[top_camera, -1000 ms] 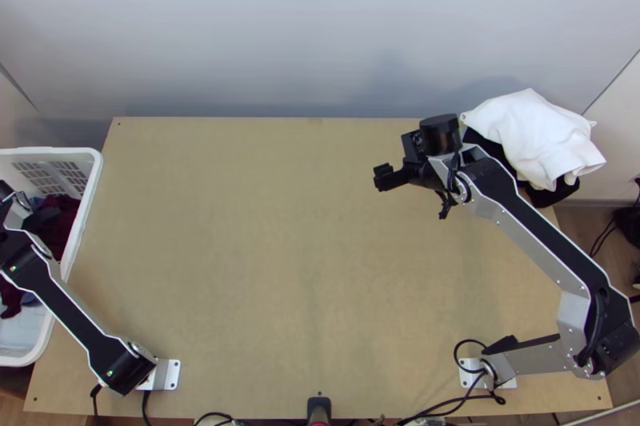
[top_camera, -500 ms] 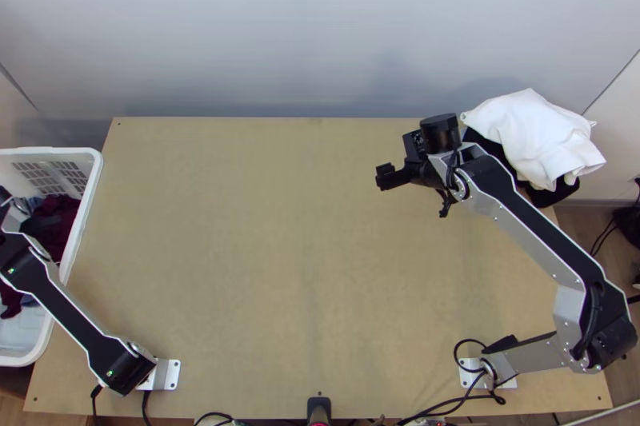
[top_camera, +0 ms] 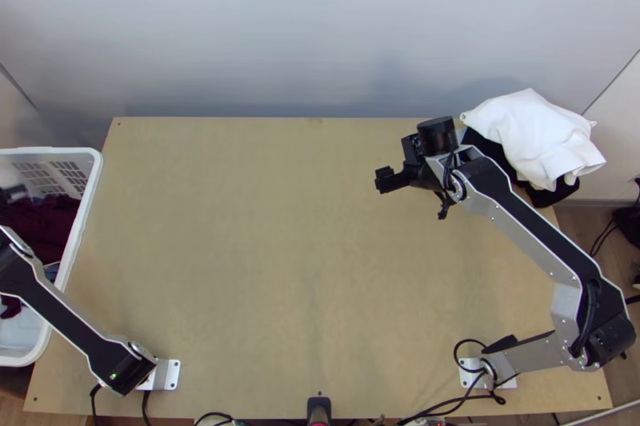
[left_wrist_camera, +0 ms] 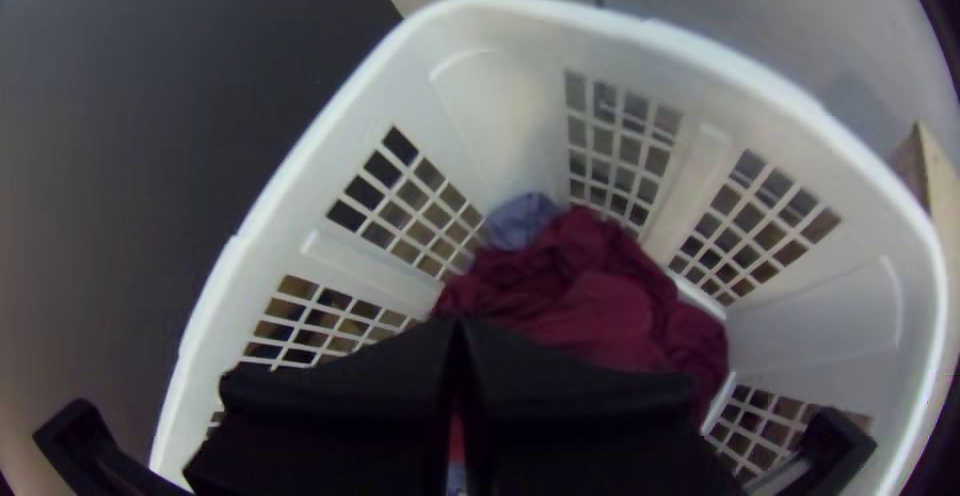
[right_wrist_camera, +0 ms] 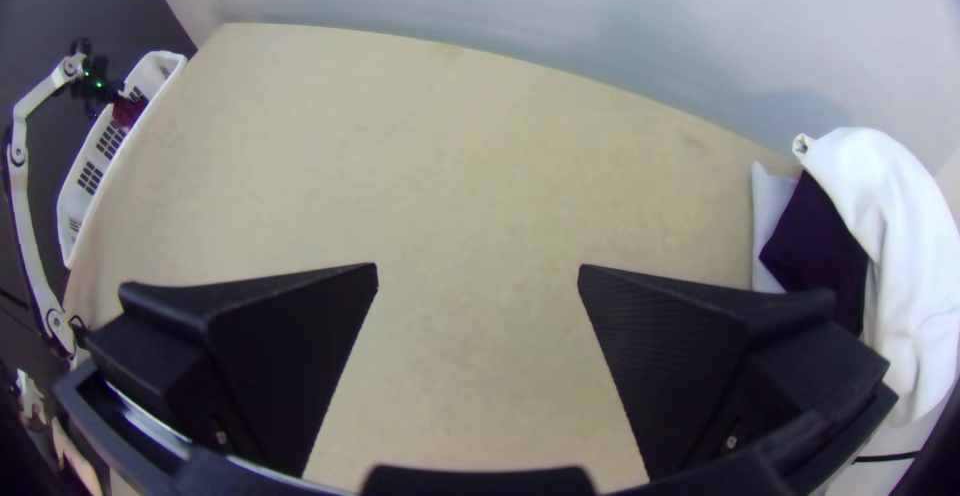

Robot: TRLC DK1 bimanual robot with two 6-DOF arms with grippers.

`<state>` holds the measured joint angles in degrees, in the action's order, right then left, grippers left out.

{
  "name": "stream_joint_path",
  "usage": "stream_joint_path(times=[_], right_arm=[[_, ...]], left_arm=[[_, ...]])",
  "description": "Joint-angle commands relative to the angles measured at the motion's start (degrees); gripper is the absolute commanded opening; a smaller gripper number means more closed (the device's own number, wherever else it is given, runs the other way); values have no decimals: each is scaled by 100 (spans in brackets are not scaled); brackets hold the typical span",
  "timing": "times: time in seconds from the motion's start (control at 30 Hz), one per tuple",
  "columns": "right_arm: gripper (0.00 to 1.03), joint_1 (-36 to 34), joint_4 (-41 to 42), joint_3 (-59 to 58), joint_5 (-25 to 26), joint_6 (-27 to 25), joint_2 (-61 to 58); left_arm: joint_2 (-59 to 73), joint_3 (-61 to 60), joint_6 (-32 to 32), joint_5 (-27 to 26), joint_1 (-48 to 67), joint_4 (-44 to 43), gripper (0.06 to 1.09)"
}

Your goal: Fold the t-shirt

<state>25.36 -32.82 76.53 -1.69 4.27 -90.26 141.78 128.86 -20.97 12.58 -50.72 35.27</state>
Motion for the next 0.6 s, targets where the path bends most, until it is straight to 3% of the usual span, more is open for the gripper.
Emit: stream_joint_path(times=[0.0, 0.57], right_arm=[[93, 30, 3, -16, -6, 21, 35], [93, 83, 179, -455, -6, 91, 395]], left_arm=[[-1222, -80, 137, -520, 132, 666, 11], [-3042, 43, 638, -405, 976, 1114, 11]])
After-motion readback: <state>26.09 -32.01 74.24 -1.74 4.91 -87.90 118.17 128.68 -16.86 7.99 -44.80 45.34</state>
